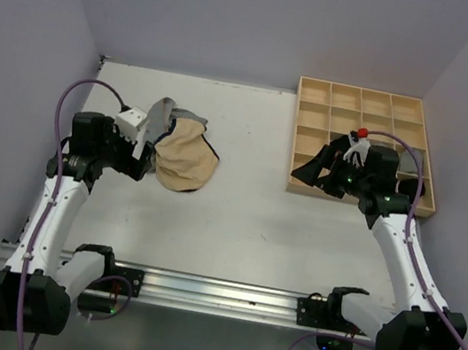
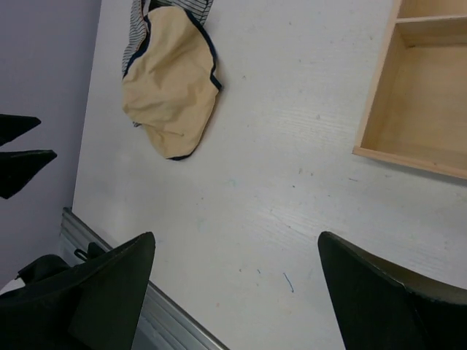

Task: Roll the underwear
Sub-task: Move the underwear to the center of the board

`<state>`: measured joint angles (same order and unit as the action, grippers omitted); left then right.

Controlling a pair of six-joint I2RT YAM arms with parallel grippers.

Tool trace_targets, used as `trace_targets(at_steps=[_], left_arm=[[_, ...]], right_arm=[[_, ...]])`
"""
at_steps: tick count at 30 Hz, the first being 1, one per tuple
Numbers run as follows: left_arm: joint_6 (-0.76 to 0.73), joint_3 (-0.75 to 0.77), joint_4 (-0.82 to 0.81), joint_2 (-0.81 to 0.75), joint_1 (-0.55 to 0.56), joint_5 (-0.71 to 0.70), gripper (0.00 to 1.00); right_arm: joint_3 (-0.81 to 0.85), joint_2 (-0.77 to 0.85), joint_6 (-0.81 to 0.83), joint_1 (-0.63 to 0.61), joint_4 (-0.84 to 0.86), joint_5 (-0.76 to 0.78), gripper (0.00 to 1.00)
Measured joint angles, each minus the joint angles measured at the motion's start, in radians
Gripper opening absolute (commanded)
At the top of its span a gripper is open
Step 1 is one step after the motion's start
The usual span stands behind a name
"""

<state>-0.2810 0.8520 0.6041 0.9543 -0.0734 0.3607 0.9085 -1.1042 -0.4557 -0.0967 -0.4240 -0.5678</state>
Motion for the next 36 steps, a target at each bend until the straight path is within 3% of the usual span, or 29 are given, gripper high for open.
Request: trace_targets(at_steps=[6,13,16,22,30,33,36], left_arm=[[0.016,0.007,-0.014,0.088,0.000,0.003,1.00],[0.043,0.064,-0.019,0.192,0.000,0.006,1.00],[0.055,0.102,-0.037,0.236,0.000,0.005,1.00],[0.065,0.144,-0.080,0.335,0.000,0.005,0.99],[0.090,0.156,-0.117,0.435,0.000,0.003,0.97],[0.113,0.170,-0.132,0.474,0.000,-0.005,0.92],[0.142,0.200,-0.151,0.537,0.000,-0.031,0.86]], right_arm=[[0.051,-0.084,-0.031,-0.163,0.057,0.053,0.97],[0.312,-0.462,-0.077,-0.385,0.103,0.186,0.70],[0.424,-0.643,-0.093,-0.439,0.109,0.240,0.65],[0.539,-0.875,-0.124,-0.489,0.110,0.278,0.64],[0.616,-1.024,-0.189,-0.494,0.146,0.288,0.66],[0.659,-1.072,-0.212,-0.501,0.162,0.286,0.61],[0.730,-1.129,-0.235,-0.514,0.177,0.280,0.42]])
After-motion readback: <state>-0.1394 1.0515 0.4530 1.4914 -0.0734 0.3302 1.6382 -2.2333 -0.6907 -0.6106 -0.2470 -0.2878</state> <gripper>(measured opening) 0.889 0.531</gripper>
